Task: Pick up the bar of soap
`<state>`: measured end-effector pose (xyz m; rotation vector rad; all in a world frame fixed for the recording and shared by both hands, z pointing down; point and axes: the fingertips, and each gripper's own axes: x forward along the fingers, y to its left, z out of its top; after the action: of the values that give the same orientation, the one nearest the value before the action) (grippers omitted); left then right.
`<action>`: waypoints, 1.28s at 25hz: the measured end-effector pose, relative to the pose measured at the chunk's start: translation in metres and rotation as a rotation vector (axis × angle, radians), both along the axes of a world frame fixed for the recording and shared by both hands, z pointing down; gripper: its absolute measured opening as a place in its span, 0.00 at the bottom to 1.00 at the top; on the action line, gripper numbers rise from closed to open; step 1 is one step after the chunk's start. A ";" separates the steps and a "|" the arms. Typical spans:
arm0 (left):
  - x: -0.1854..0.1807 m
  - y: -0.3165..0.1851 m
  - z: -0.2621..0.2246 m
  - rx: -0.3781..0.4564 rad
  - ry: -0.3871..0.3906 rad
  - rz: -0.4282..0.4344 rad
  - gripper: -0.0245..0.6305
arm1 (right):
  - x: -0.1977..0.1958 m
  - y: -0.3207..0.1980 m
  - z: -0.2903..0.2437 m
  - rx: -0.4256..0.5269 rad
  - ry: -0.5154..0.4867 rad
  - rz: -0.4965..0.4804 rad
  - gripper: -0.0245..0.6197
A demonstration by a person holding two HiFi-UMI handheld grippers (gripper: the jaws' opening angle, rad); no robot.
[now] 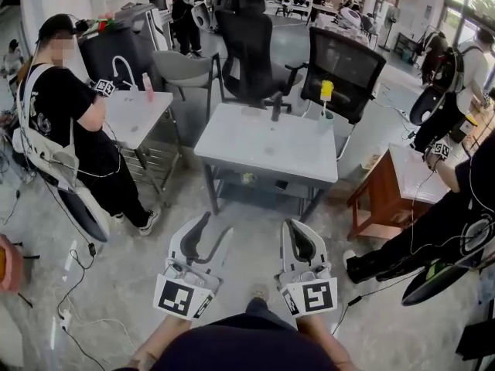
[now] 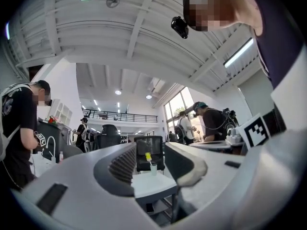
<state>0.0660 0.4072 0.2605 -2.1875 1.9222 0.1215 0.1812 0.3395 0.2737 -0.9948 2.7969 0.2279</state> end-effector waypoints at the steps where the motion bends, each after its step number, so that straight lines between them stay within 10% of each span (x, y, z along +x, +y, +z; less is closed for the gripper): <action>1: -0.003 -0.014 -0.001 0.002 0.003 -0.008 0.29 | -0.004 -0.015 -0.001 -0.003 -0.004 -0.010 0.06; 19: -0.038 -0.149 0.006 -0.054 0.041 -0.200 0.29 | -0.066 -0.165 0.001 -0.033 0.015 -0.208 0.06; 32: -0.144 -0.239 0.009 -0.033 0.022 -0.127 0.29 | -0.149 -0.242 0.013 -0.046 0.055 -0.126 0.06</action>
<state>-0.0784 0.1685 0.2693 -2.0848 2.0833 0.0930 0.0322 0.0972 0.2871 -0.8295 2.9134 0.1784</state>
